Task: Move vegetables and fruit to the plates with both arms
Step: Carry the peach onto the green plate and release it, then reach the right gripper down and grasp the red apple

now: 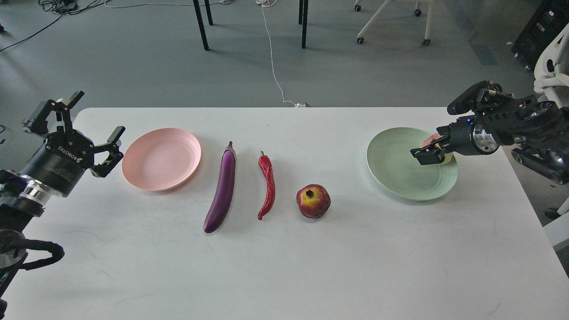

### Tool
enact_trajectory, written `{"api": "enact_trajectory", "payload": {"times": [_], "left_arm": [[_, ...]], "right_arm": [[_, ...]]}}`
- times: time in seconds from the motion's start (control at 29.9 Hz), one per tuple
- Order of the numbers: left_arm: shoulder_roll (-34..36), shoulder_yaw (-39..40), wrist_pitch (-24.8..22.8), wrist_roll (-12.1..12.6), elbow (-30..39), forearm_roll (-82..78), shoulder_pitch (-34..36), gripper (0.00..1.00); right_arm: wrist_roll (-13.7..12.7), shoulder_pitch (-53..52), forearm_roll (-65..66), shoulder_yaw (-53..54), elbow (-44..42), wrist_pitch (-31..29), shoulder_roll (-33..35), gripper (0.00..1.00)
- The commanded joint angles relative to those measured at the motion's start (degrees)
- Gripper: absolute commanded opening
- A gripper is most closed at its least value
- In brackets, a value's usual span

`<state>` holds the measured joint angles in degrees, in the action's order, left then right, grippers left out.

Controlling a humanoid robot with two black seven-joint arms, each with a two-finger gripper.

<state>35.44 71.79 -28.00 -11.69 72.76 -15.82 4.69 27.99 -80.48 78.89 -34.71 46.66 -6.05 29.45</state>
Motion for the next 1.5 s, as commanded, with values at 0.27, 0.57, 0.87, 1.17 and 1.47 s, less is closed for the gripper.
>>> {"api": "enact_trajectory", "payload": {"times": [0.27, 0.57, 0.87, 1.17, 1.47], "left_arm": [[1.2, 0.1, 0.0, 0.0, 0.8, 0.0, -0.6, 1.0], [1.7, 0.2, 0.0, 0.0, 1.9, -0.2, -0.8, 1.0], [2.3, 0.7, 0.0, 0.0, 1.9, -0.2, -0.8, 1.0], [2.2, 0.9, 0.0, 0.0, 1.9, -0.2, -0.8, 1.0], [2.2, 0.9, 0.0, 0.0, 1.9, -0.2, -0.9, 1.0]], "right_arm": [[0.0, -9.5, -5.7, 1.1, 24.1, -4.1, -2.4, 0.98], [0.0, -8.9, -5.8, -3.8, 14.9, -4.4, -18.5, 0.98], [0.0, -8.4, -5.8, -7.1, 10.0, -4.3, -25.7, 0.98], [0.0, -7.9, -5.8, -9.1, 8.6, -3.9, -25.7, 0.98], [0.0, -6.2, -5.8, -9.1, 6.4, -3.8, -26.3, 0.98]]}}
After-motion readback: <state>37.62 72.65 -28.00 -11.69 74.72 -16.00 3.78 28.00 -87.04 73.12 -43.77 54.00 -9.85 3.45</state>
